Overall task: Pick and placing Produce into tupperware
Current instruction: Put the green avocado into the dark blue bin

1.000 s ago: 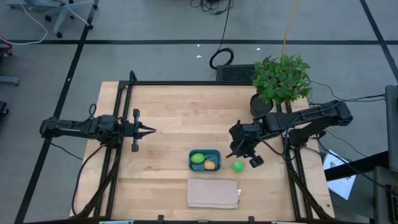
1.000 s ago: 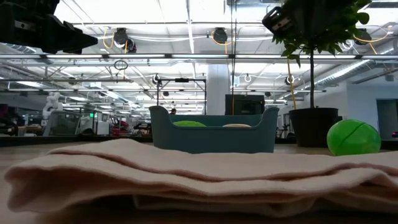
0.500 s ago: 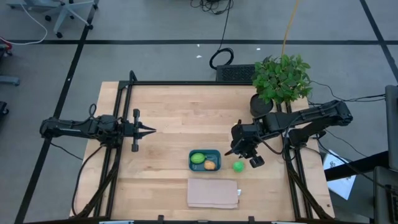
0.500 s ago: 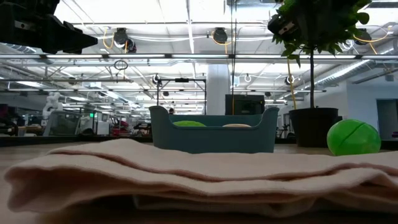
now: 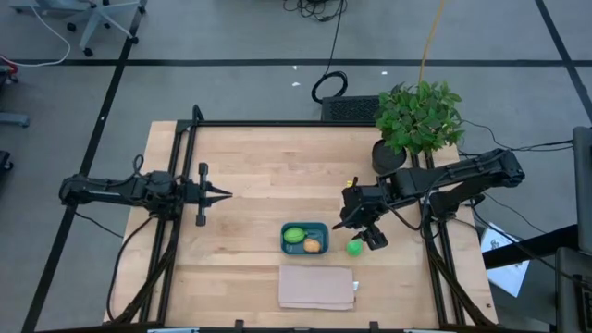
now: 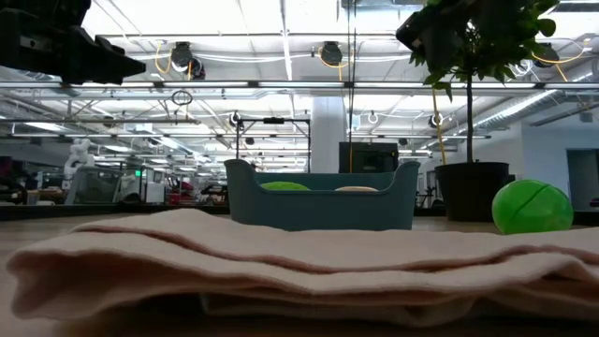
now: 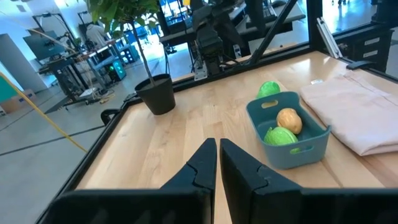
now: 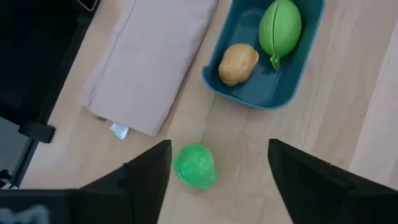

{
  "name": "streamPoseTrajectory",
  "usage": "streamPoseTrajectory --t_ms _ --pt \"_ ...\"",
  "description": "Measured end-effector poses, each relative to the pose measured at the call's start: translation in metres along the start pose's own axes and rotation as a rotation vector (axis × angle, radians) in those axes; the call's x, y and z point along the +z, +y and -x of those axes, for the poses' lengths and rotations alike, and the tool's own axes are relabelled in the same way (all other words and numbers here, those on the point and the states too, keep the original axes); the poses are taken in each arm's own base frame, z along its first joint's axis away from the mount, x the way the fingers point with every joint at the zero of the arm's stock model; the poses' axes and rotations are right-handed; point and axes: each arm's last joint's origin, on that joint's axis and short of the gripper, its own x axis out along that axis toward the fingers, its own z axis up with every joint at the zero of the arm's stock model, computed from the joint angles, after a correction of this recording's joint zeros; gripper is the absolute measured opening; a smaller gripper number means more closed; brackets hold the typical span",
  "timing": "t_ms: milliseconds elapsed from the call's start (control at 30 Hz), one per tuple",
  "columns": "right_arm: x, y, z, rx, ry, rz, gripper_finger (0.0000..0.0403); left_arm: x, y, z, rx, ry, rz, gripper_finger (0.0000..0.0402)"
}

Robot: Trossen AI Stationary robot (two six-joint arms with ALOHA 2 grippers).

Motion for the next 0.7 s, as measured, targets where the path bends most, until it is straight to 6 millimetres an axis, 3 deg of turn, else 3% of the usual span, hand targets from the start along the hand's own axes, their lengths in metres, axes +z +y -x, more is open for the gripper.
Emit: streamPoseTrajectory --t_ms 133,433,700 --pt "0.0 0.0 0.0 0.0 0.002 -0.037 0.0279 0.0 0.0 0.0 -0.002 0.004 0.0 0.0026" --pt "0.001 0.01 -0.004 0.012 -0.004 -0.047 0.0281 0.0 0.0 0.0 -0.001 0.005 0.0 0.0026" --pt "-0.008 0.016 -0.042 -0.008 0.093 0.052 0.0281 0.0 0.0 0.0 -0.001 0.004 0.0 0.0026"
